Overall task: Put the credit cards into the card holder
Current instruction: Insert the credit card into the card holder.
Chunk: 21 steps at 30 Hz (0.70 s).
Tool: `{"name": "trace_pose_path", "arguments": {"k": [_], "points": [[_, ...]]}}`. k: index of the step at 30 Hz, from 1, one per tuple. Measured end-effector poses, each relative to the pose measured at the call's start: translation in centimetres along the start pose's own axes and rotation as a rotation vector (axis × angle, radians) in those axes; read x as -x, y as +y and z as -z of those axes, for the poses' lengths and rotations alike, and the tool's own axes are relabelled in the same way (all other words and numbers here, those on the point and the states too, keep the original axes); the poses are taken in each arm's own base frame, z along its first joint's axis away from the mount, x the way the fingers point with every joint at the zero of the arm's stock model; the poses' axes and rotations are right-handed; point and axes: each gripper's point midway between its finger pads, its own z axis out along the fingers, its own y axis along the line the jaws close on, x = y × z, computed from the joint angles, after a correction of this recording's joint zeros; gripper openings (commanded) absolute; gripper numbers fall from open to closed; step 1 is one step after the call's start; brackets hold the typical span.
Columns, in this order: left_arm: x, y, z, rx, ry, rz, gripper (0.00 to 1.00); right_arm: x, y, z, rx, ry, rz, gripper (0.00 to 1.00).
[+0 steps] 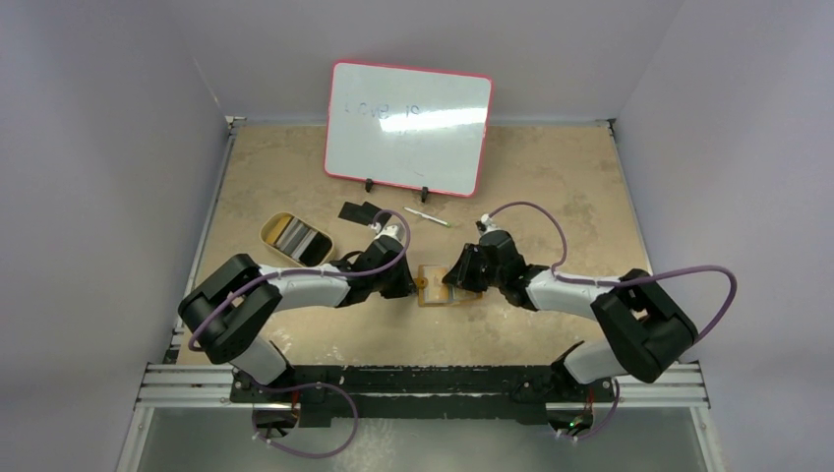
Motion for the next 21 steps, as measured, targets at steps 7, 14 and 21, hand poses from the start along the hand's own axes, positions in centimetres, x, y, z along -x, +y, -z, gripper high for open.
{"name": "trace_pose_path", "arguments": {"k": [7,14,21], "points": [[0.8,0.9,1.5,0.063,-0.036,-0.007,0.23,0.2,0.8,1.4,0.014,-0.009,0.006,0.32],[6.9,-0.3,5.7,0.137,-0.195,-0.096,0.37,1.8,3.2,4.3,0.086,-0.081,0.042,0.38],[14.7,4.3,10.9,0.365,-0.326,-0.157,0.45,2.6,3.9,6.2,0.109,-0.128,0.069,0.38]]}}
